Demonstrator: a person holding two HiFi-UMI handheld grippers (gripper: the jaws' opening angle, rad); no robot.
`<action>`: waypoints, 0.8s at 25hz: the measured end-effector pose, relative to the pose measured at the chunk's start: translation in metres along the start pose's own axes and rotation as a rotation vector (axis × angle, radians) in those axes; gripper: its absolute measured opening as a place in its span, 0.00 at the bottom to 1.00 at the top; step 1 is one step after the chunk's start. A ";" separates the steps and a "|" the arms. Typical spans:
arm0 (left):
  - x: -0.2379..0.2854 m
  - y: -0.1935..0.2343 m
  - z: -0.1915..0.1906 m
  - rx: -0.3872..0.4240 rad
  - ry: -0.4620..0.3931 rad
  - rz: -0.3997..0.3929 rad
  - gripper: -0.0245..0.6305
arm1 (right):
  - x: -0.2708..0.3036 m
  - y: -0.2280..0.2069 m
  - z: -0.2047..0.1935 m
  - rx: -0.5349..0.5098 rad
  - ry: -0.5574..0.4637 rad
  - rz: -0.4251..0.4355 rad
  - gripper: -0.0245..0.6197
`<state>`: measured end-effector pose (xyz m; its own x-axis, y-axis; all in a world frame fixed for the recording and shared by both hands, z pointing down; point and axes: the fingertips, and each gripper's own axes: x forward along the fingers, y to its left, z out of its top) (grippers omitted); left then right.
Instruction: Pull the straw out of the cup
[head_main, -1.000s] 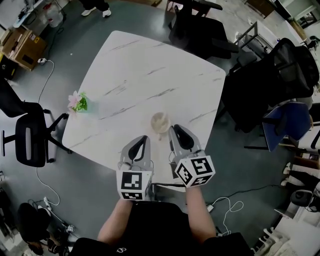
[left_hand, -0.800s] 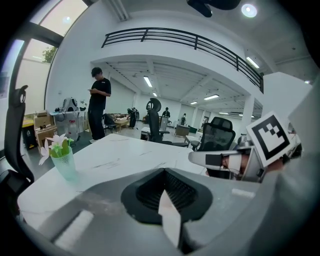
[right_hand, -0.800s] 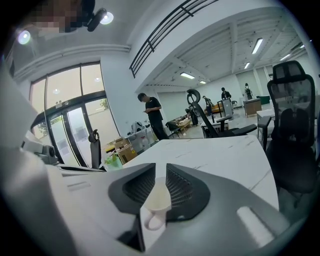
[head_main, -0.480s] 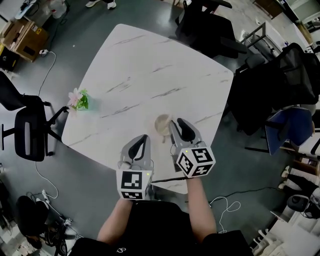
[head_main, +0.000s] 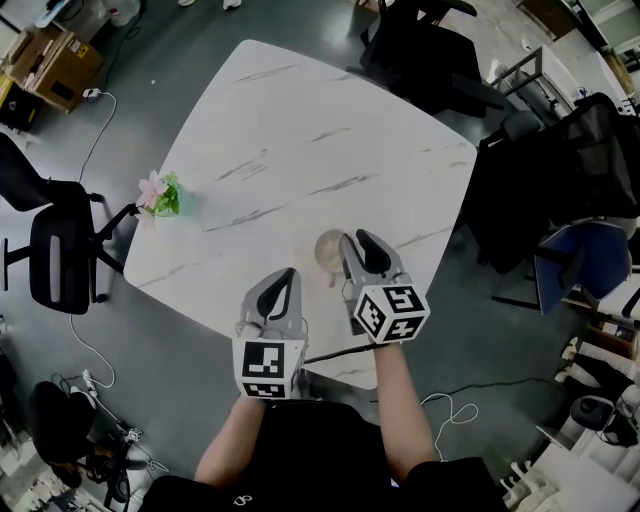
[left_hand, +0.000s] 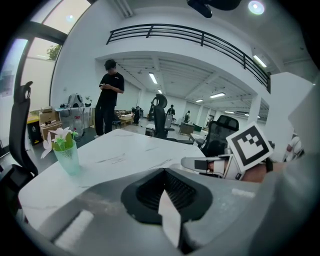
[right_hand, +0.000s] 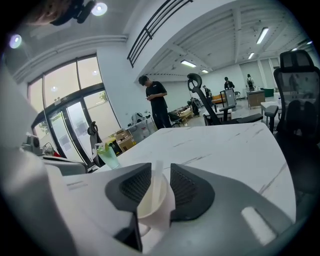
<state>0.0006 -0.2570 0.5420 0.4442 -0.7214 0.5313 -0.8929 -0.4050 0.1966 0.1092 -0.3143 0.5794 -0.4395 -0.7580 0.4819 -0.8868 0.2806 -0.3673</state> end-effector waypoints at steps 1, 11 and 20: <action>0.000 0.000 -0.001 -0.001 0.001 0.001 0.04 | 0.002 0.000 -0.001 0.000 0.003 0.004 0.23; -0.001 0.007 0.003 -0.005 -0.007 0.020 0.04 | 0.010 0.000 -0.001 -0.033 -0.006 0.017 0.14; -0.007 0.002 0.013 0.011 -0.030 0.018 0.04 | -0.003 0.008 0.010 -0.058 -0.054 0.016 0.11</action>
<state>-0.0032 -0.2602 0.5279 0.4302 -0.7452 0.5095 -0.9000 -0.3977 0.1783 0.1049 -0.3158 0.5670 -0.4463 -0.7834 0.4325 -0.8874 0.3251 -0.3269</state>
